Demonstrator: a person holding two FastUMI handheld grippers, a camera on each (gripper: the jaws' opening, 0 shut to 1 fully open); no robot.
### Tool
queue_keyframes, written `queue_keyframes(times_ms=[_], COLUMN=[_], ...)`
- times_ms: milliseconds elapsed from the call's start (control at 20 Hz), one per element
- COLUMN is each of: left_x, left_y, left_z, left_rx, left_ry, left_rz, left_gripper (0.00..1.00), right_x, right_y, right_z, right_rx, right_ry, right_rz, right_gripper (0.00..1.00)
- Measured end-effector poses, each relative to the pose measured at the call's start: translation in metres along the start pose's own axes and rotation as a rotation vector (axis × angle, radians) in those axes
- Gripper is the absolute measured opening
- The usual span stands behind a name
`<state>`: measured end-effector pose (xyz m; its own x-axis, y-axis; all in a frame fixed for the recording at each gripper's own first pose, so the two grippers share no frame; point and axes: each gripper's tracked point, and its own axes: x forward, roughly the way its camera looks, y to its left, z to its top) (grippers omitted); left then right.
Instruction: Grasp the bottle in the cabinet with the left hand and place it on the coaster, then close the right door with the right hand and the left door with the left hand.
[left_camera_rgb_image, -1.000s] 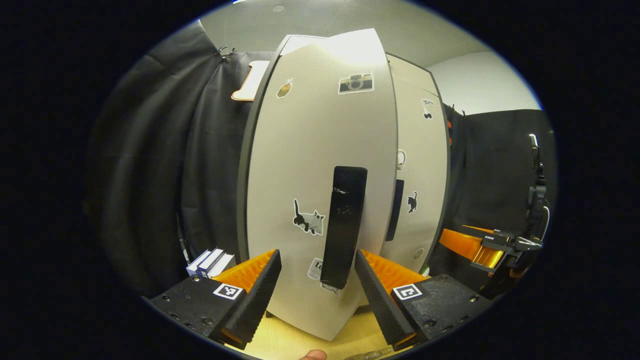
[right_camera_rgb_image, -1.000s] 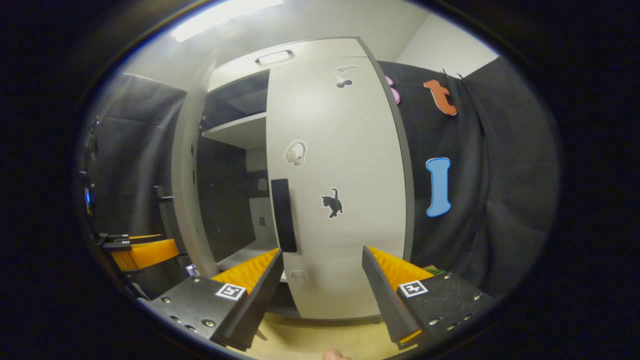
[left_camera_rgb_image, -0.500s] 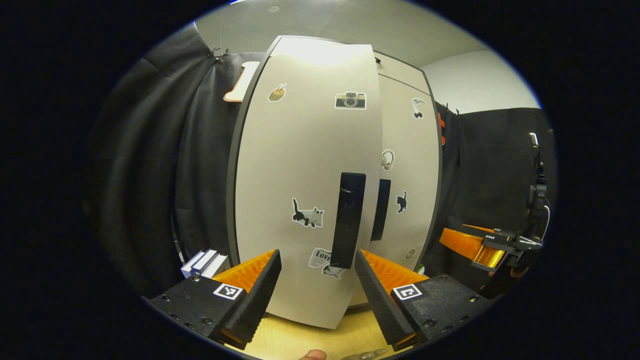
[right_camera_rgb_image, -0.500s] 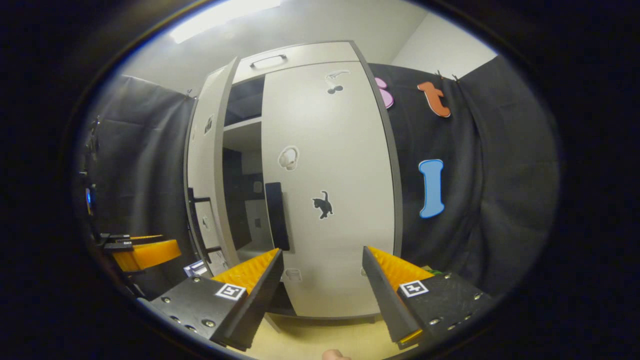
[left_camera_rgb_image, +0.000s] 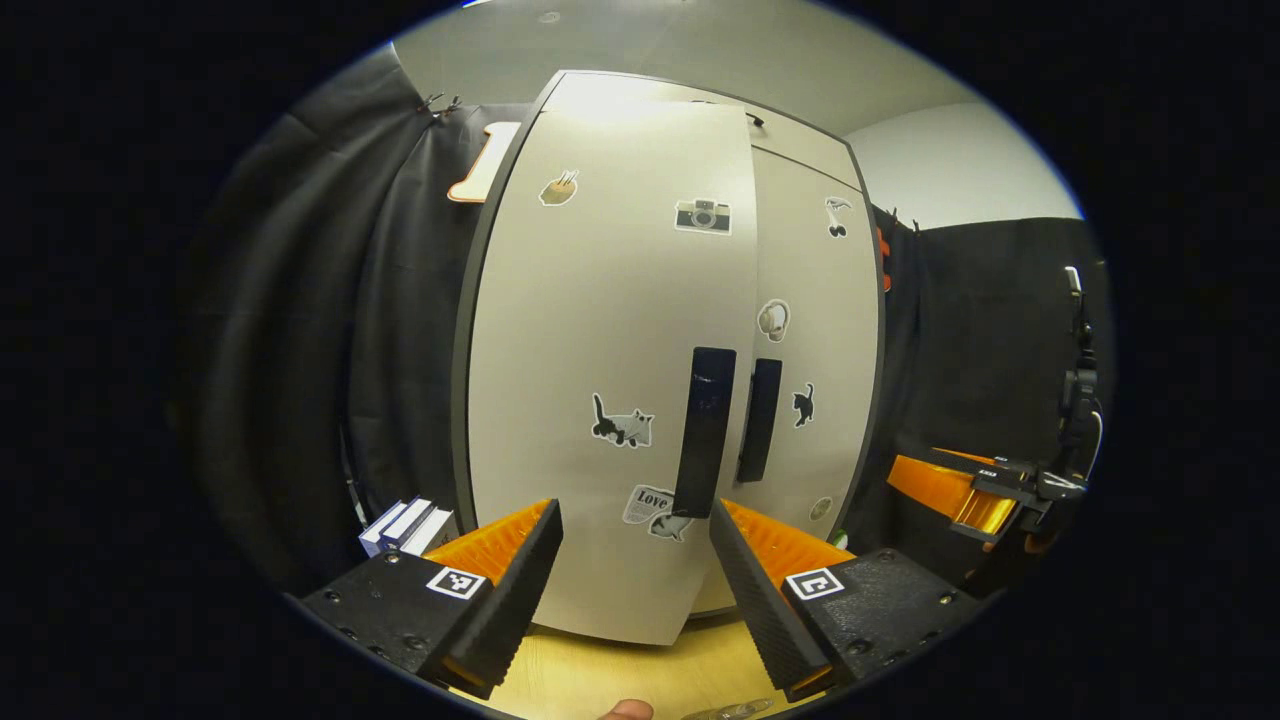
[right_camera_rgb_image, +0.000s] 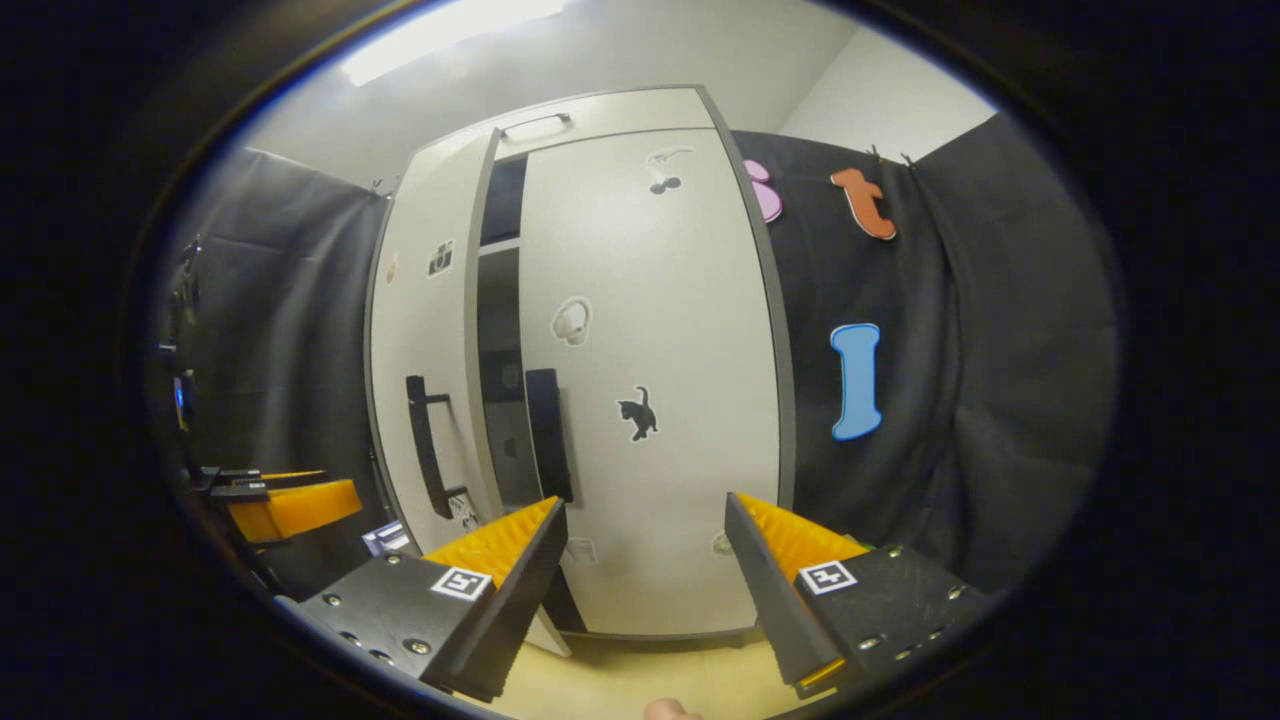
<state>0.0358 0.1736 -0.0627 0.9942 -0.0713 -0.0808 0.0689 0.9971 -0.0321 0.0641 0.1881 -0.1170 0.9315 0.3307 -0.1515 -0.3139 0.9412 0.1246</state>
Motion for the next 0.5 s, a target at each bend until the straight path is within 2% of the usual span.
queue_keyframes(times_ms=[500], left_x=[-0.0024], left_y=[-0.0049], left_z=[0.0009], left_rx=[0.000], left_ry=[-0.003], left_rz=[0.002], left_gripper=[0.94], right_x=[-0.0050], right_y=[-0.0060], right_z=[0.0040], right_rx=[-0.008], right_ry=[-0.006], right_rz=[0.002], right_gripper=[0.96])
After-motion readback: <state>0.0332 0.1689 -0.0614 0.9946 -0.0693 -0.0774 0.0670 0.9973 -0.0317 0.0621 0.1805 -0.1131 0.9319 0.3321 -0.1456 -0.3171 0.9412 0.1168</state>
